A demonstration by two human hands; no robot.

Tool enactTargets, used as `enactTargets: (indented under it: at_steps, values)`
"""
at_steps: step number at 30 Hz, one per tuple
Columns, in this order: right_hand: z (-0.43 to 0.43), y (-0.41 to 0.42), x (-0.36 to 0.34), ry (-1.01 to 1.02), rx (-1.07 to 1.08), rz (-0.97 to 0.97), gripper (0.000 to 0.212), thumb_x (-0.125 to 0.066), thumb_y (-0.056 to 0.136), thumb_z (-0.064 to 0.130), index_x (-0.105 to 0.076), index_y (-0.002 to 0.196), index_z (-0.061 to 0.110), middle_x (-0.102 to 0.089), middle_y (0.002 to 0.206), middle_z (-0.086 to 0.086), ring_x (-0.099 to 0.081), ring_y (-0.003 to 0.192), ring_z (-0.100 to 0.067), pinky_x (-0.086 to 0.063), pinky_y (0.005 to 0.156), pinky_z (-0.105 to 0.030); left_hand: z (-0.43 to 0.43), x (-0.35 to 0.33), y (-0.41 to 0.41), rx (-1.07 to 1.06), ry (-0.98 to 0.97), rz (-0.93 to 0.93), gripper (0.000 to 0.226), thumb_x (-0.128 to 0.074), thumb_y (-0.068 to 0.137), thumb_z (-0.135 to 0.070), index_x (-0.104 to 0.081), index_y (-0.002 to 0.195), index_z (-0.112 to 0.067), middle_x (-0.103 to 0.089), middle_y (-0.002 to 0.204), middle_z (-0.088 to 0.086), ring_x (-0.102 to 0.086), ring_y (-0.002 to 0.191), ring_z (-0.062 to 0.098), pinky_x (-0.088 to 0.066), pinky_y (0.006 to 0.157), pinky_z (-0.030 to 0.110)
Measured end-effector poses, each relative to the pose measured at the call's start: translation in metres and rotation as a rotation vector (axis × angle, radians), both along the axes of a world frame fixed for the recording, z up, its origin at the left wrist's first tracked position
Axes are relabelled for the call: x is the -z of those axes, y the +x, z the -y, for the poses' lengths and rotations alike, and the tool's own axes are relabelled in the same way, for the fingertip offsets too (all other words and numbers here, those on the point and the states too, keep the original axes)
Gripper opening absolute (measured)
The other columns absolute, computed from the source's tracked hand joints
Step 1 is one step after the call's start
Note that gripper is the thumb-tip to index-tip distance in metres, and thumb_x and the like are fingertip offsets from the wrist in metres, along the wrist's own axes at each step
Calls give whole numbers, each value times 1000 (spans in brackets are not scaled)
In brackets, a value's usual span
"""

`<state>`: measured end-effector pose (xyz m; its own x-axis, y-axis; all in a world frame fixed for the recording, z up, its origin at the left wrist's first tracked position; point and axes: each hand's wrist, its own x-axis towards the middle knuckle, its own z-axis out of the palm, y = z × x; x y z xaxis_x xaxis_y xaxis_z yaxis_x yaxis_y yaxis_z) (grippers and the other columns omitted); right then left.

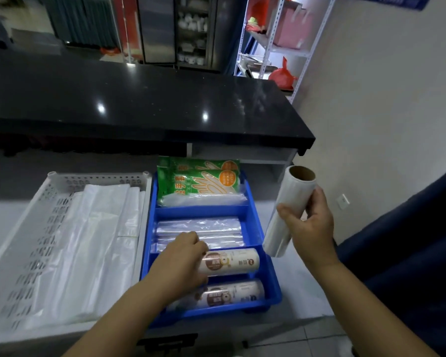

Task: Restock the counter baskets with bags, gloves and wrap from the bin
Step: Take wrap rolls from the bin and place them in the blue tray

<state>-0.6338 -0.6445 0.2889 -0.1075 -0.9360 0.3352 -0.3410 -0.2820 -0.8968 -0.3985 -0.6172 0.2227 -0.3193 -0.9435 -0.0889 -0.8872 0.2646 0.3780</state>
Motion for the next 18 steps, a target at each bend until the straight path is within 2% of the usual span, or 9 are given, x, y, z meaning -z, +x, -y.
enactTargets:
  at_steps: [2, 6, 10, 13, 15, 18]
  values:
    - [-3, -4, 4, 4, 18, -13, 50, -63, 63, 55, -41, 108, 61, -54, 101, 41, -54, 101, 13, -48, 63, -4, 1, 11, -4, 26, 21, 7, 48, -69, 71, -44, -56, 115, -29, -49, 113, -10, -41, 103, 8, -41, 84, 23]
    - [-6, -4, 14, 29, 2, -27, 50, -64, 64, 53, -41, 108, 61, -54, 102, 40, -54, 102, 12, -48, 63, -2, 0, 25, -5, 24, 24, -16, 45, -65, 76, -44, -54, 117, -29, -49, 115, -11, -37, 105, 7, -36, 85, 22]
    - [-4, 2, 18, 29, -39, -12, 51, -68, 69, 40, -41, 110, 52, -53, 102, 41, -54, 104, 11, -45, 65, 0, -5, 32, -6, 33, -30, -50, 34, -51, 89, -33, -51, 123, -30, -50, 119, -10, -37, 107, 8, -35, 89, 22]
    - [0, 10, 21, 16, -75, -14, 62, -76, 73, 22, -37, 110, 53, -51, 103, 41, -54, 104, 9, -47, 68, -1, -7, 31, -5, 39, -30, -49, 34, -53, 89, -32, -51, 122, -31, -50, 120, -10, -39, 109, 8, -38, 90, 23]
    - [1, 18, 20, 14, -112, -62, 64, -77, 73, 19, -37, 108, 54, -52, 105, 38, -55, 103, 6, -48, 71, -3, -6, 25, 1, 34, -28, -61, 35, -55, 88, -31, -51, 123, -32, -51, 121, -11, -41, 110, 6, -39, 91, 23]
    - [1, 34, 16, -6, -211, -244, 62, -77, 70, 28, -38, 113, 51, -51, 111, 26, -55, 102, -1, -50, 74, -9, 0, 9, 23, -76, -104, -90, 41, -55, 88, -25, -49, 128, -32, -54, 124, -10, -45, 115, 7, -38, 96, 25]
